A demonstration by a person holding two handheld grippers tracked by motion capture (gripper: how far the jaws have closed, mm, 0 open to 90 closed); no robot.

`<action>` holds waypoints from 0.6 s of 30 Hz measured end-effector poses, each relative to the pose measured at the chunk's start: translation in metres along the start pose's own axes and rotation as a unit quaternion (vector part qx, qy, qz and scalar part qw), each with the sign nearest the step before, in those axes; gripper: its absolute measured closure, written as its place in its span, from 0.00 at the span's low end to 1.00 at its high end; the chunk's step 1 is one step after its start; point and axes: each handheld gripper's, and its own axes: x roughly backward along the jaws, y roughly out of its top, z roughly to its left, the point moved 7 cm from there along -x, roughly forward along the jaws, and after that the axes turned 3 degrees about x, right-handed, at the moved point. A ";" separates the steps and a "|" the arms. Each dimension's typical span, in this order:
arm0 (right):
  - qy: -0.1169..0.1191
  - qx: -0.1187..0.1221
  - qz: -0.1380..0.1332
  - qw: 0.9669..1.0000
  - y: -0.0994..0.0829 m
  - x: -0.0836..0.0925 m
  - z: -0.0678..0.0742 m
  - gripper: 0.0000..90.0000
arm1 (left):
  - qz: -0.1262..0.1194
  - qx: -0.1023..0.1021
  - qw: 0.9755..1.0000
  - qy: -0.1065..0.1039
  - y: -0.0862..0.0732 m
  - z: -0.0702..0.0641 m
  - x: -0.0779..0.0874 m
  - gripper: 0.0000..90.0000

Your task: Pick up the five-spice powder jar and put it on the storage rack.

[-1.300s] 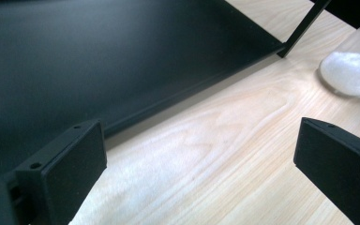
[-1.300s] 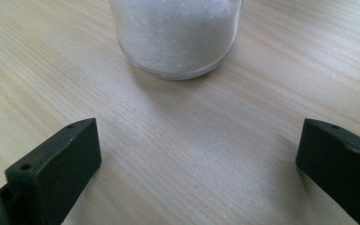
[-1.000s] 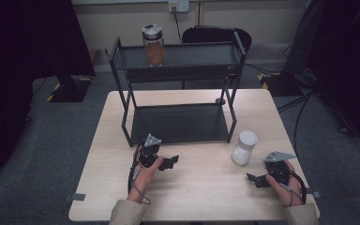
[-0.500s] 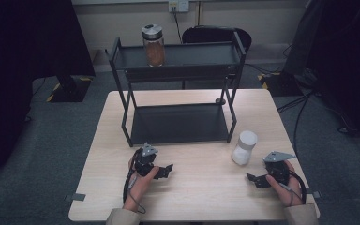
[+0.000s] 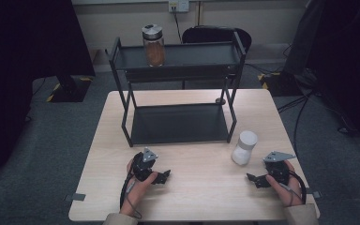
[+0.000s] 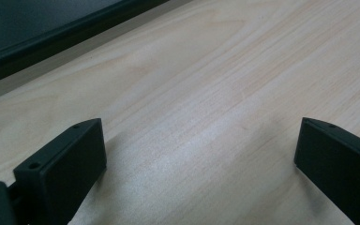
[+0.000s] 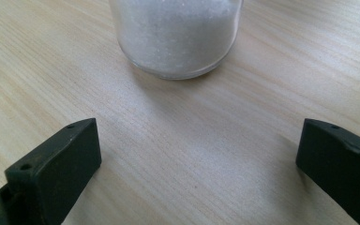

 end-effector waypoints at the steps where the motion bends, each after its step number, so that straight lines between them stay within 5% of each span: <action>1: 0.000 0.000 0.000 1.000 0.000 0.000 0.000 0.00 | 0.003 -0.005 1.000 0.001 0.000 0.000 0.000 0.01; 18: 0.000 0.000 0.000 1.000 0.000 0.000 0.000 0.00 | 0.005 -0.010 1.000 0.007 -0.001 -0.004 0.001 0.00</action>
